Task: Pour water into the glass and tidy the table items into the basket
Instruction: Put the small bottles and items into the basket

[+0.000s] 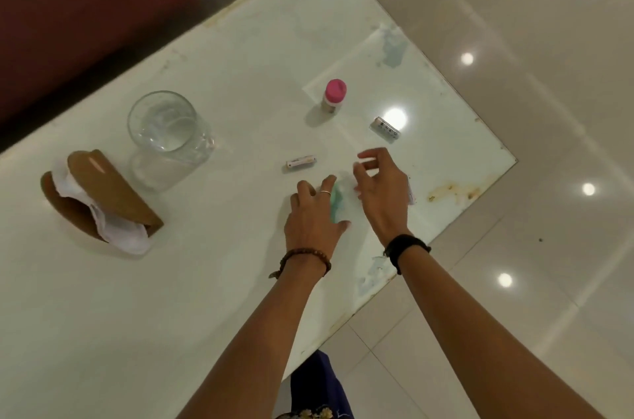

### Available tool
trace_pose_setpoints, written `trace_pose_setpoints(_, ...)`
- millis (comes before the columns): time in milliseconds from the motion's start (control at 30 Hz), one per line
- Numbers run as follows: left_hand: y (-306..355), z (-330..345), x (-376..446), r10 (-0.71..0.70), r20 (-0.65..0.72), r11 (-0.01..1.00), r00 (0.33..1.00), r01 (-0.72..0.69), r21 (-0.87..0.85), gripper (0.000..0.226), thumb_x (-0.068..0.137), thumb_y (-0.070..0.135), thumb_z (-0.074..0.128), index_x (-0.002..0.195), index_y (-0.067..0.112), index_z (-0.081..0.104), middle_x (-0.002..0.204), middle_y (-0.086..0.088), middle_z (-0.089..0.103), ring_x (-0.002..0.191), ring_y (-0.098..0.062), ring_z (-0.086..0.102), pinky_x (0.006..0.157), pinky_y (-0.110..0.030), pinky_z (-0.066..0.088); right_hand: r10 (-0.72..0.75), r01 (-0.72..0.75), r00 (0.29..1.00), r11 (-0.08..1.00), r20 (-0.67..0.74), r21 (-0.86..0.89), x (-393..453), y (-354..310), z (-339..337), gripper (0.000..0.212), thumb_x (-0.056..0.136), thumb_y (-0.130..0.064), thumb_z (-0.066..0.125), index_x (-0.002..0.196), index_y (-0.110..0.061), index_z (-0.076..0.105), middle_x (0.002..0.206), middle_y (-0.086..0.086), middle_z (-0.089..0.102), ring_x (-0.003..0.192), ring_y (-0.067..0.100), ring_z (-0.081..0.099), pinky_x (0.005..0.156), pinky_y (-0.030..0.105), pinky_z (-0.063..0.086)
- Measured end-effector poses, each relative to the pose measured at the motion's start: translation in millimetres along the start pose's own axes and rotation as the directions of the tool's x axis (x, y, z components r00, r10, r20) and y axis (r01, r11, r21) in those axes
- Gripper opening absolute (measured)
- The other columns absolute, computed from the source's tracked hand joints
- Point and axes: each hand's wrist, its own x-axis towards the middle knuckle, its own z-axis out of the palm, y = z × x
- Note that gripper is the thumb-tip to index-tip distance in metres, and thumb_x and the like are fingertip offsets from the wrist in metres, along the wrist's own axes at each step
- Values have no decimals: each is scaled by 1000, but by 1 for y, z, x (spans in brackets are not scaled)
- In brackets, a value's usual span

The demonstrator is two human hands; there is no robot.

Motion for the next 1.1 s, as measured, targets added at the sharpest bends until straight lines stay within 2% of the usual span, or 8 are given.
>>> trace_pose_setpoints(133, 3, 0, 5, -4, -32, 1000, 999, 4, 28, 58, 77, 27, 70, 126, 22, 41, 114, -6, 39, 104, -21, 45, 71, -30, 48, -53, 53, 999, 999, 2, -9, 31, -19, 6, 22, 90, -21, 52, 110, -13, 53, 94, -2, 61, 79, 24, 66, 74, 46, 55)
trace_pose_setpoints(300, -2, 1, 5, 41, -69, 997, 997, -45, -59, 43, 81, 11, 62, 120, 21, 47, 119, -5, 43, 105, -20, 47, 73, -29, 48, -148, 147, 989, 987, -9, -61, 69, -44, 15, 35, 86, -27, 61, 117, -15, 47, 103, 0, 63, 82, 16, 60, 66, 27, 41)
trace_pose_setpoints(500, -17, -6, -3, -14, -91, 970, 996, -9, -243, 40, 79, 6, 61, 115, 21, 52, 116, -4, 41, 102, -24, 52, 79, -38, 54, -172, 180, 984, 958, 56, -225, 88, -55, 30, 37, 86, -31, 60, 117, -16, 48, 113, 7, 59, 88, 28, 62, 73, 36, 45)
trace_pose_setpoints(600, -27, -14, -9, -45, -130, 946, 990, 1, -324, 38, 78, 7, 64, 111, 22, 55, 113, -2, 41, 96, -21, 54, 80, -31, 53, -181, 190, 982, 957, 58, -221, 82, -53, 30, 33, 85, -31, 60, 113, -16, 51, 112, 6, 60, 91, 25, 61, 71, 32, 43)
trace_pose_setpoints(733, -42, -32, -24, -115, -232, 908, 966, 7, -419, 38, 76, 12, 70, 110, 25, 58, 106, 7, 42, 79, -12, 52, 67, -16, 49, -212, 213, 977, 965, 24, -150, 45, -56, 27, 32, 83, -37, 63, 108, -19, 53, 108, -1, 64, 94, 12, 59, 70, 26, 40)
trace_pose_setpoints(867, -75, -57, -59, -208, -371, 889, 905, 17, -457, 42, 71, 28, 75, 108, 38, 57, 105, 15, 51, 85, -8, 54, 55, -16, 38, -252, 252, 968, 963, 11, -96, -26, -68, 35, 28, 82, -43, 62, 103, -27, 52, 98, -13, 64, 72, -9, 56, 64, 18, 41)
trace_pose_setpoints(1033, -134, -95, -118, -317, -465, 804, 827, -25, -593, 46, 69, 21, 77, 103, 42, 57, 98, 23, 49, 77, -3, 60, 61, -19, 50, -330, 353, 922, 931, 201, -89, -137, -87, 70, 23, 83, -47, 58, 100, -43, 43, 84, -37, 52, 71, -7, 56, 57, 12, 43)
trace_pose_setpoints(1100, -165, -109, -145, -359, -520, 799, 775, -32, -600, 50, 68, 16, 78, 101, 44, 54, 98, 26, 48, 75, -2, 61, 59, -16, 52, -336, 372, 896, 925, 289, -79, -176, -92, 91, 22, 81, -49, 57, 96, -51, 41, 87, -42, 53, 72, -5, 57, 55, 9, 43)
